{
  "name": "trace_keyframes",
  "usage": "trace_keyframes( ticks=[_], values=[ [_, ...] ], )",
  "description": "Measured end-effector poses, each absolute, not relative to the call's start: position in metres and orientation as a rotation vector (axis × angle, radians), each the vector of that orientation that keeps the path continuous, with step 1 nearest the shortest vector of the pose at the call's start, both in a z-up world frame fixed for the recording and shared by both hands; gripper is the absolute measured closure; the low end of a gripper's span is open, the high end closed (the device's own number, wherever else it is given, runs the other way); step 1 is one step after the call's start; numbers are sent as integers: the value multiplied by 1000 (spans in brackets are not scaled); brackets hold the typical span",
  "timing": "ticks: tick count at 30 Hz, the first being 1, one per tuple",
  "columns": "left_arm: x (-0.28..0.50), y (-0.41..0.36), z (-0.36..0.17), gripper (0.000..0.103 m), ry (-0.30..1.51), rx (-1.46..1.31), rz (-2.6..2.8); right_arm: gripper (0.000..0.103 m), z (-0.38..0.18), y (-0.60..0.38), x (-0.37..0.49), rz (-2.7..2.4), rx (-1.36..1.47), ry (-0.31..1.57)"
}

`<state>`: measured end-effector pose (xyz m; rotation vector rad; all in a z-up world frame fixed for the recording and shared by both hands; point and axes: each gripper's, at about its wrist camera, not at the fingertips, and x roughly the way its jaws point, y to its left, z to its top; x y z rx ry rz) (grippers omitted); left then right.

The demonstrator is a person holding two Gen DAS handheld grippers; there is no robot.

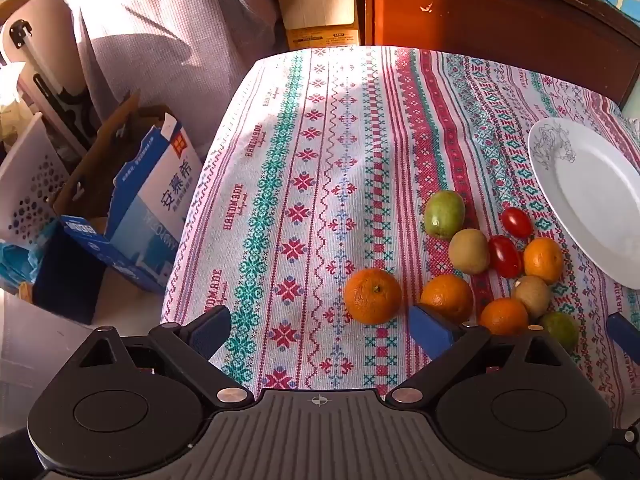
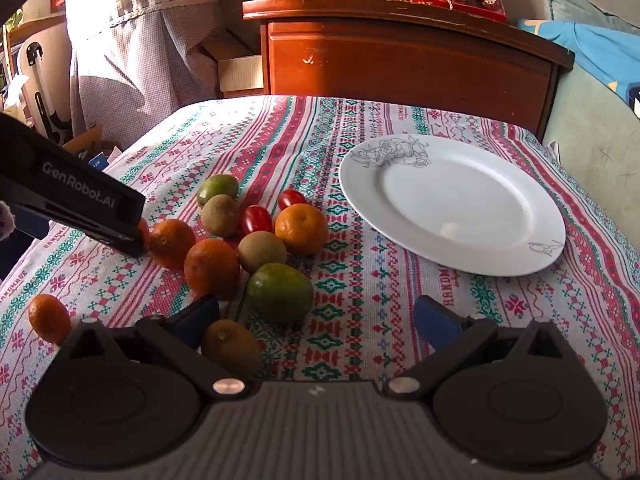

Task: Organize fruits
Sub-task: 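Move both tools toward the fruit cluster beside the white plate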

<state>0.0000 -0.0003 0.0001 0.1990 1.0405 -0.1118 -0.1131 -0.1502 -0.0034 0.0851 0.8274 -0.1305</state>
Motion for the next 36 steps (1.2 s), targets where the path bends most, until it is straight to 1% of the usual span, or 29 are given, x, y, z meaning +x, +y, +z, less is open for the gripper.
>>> trace_keyframes(
  ticks=[4, 8, 18, 30, 33, 36],
  values=[
    [0, 0, 1, 6, 1035, 173, -125, 1, -3, -150, -113, -131, 85, 828],
    [-2, -2, 21, 6, 1025, 167, -133, 1, -3, -150, -113, -131, 85, 828],
    [-15, 4, 23, 6, 1015, 150, -165, 1, -1, -150, -113, -128, 78, 842],
    [-22, 15, 30, 6, 977, 162, -185, 1, 13, -147, -112, -176, 122, 1037],
    [-23, 18, 31, 6, 981, 159, -178, 1, 17, -147, -114, -184, 132, 1069],
    [-24, 23, 32, 6, 980, 158, -170, 1, 25, -149, -118, -184, 178, 1062]
  ],
)
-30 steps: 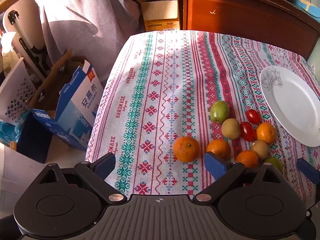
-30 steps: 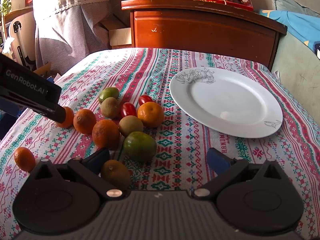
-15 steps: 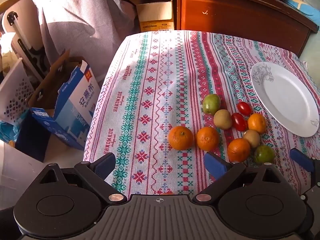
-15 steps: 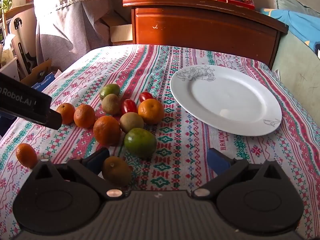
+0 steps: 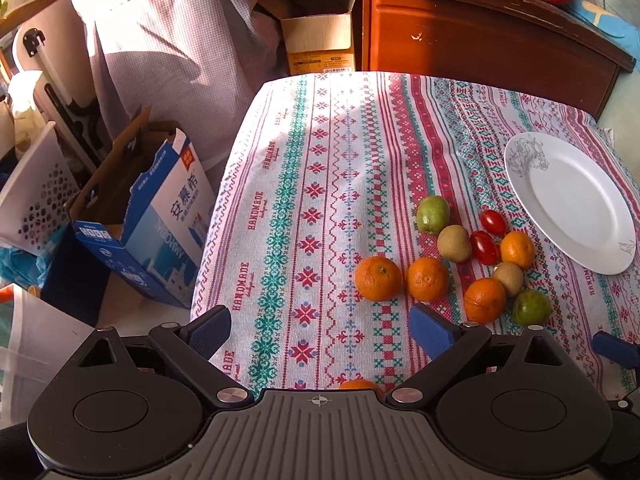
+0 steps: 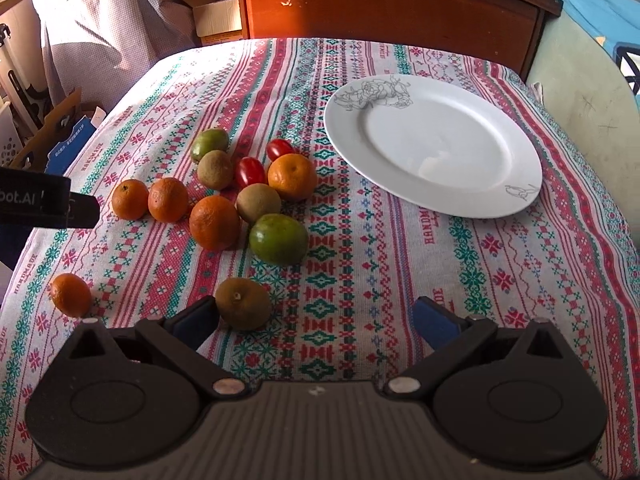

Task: Organize fruits
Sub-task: 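Move both tools toward the fruit cluster beside the white plate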

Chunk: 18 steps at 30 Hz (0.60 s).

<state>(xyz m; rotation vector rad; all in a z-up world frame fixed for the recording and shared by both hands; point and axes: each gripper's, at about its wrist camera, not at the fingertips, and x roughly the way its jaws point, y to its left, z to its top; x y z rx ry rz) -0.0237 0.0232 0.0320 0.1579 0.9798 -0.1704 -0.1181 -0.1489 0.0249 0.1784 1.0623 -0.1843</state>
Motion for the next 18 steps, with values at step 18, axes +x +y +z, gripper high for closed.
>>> trace_keyframes(
  ticks=[18],
  values=[
    [-37, 40, 45, 6, 1011, 138, -159, 2, 65, -180, -120, -356, 279, 1121]
  ],
)
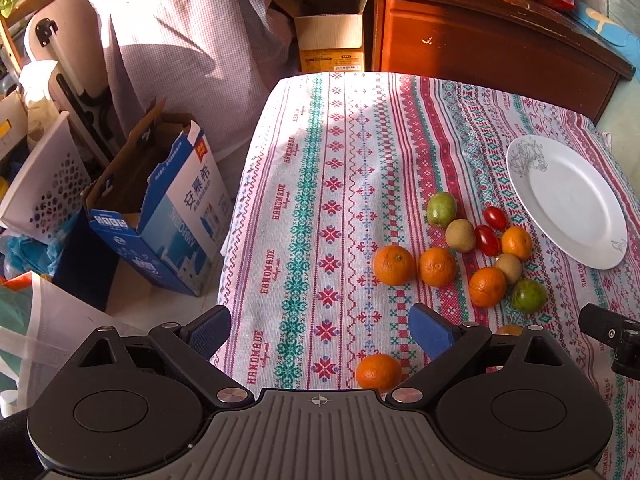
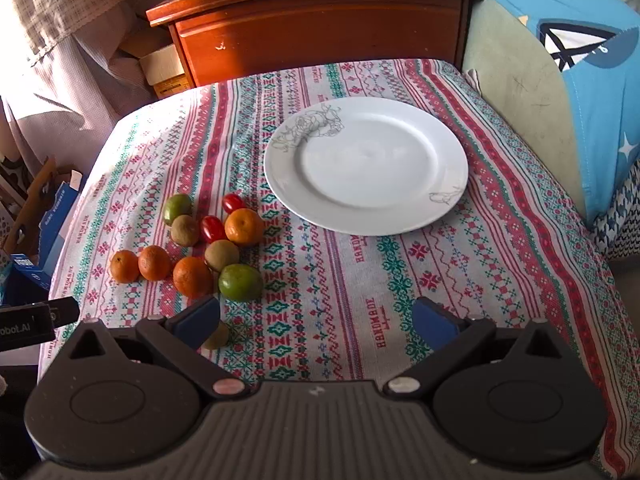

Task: Organize fruits
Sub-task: 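Move both tools toward the fruit cluster beside the white plate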

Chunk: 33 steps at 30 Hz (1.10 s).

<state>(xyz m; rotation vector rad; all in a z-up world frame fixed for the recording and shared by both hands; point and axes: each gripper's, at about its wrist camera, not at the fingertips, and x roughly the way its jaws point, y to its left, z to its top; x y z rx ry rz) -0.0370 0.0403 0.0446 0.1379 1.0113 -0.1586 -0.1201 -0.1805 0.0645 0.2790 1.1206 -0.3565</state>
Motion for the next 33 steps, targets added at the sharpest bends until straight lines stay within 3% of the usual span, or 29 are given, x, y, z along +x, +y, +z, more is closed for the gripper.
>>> trace_keyframes(
  ticks=[33],
  values=[
    [-51, 30, 25, 6, 1030, 209, -116, 4, 57, -155, -107, -310, 139, 1129]
  ],
)
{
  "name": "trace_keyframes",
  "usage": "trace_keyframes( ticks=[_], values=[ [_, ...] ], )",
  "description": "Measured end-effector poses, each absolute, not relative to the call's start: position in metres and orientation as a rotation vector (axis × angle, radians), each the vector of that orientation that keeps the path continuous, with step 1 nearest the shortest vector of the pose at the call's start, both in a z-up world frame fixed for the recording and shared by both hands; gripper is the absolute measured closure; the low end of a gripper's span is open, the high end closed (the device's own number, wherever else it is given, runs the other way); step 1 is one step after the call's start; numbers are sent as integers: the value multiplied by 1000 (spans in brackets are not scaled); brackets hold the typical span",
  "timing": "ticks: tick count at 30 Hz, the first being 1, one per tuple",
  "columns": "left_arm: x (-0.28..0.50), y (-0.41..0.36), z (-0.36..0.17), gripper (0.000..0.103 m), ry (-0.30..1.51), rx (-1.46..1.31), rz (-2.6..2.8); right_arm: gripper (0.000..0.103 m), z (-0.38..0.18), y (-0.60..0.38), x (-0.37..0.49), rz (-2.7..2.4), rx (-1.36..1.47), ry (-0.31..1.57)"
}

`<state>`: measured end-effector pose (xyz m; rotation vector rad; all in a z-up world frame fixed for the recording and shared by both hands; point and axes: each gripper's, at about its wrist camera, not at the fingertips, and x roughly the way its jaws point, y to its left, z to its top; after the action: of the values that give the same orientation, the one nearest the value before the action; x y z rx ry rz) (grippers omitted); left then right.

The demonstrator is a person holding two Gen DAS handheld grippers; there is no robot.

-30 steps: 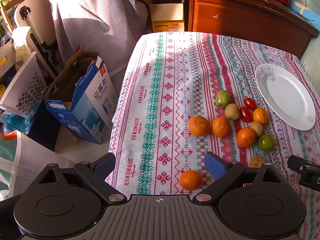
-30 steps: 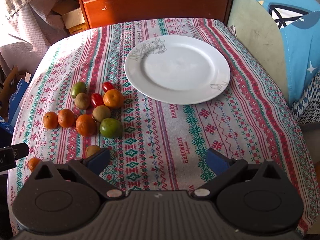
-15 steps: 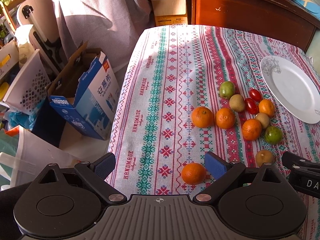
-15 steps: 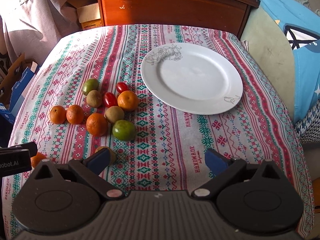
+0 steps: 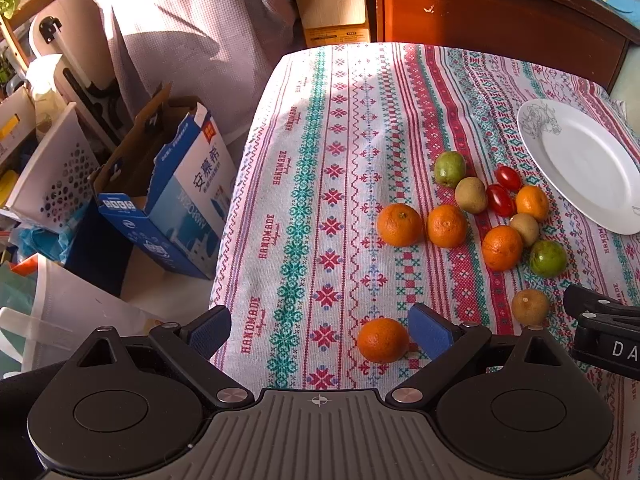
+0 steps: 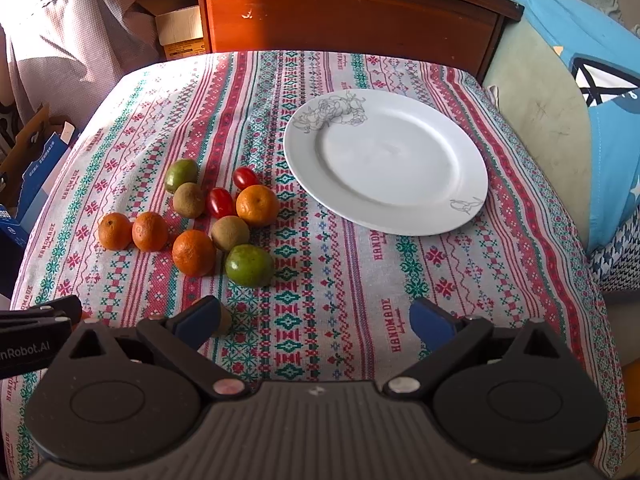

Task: Organize fruits
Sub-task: 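Move both tools toward the fruit cluster beside the white plate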

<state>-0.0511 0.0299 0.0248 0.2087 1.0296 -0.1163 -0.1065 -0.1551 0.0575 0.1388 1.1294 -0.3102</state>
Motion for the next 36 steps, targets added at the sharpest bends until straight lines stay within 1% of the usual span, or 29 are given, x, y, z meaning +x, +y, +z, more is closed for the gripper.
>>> trace_keyframes(
  ticks=[36],
  values=[
    [-55, 29, 20, 6, 1023, 220, -137, 4, 55, -156, -107, -295, 136, 1142]
  ],
)
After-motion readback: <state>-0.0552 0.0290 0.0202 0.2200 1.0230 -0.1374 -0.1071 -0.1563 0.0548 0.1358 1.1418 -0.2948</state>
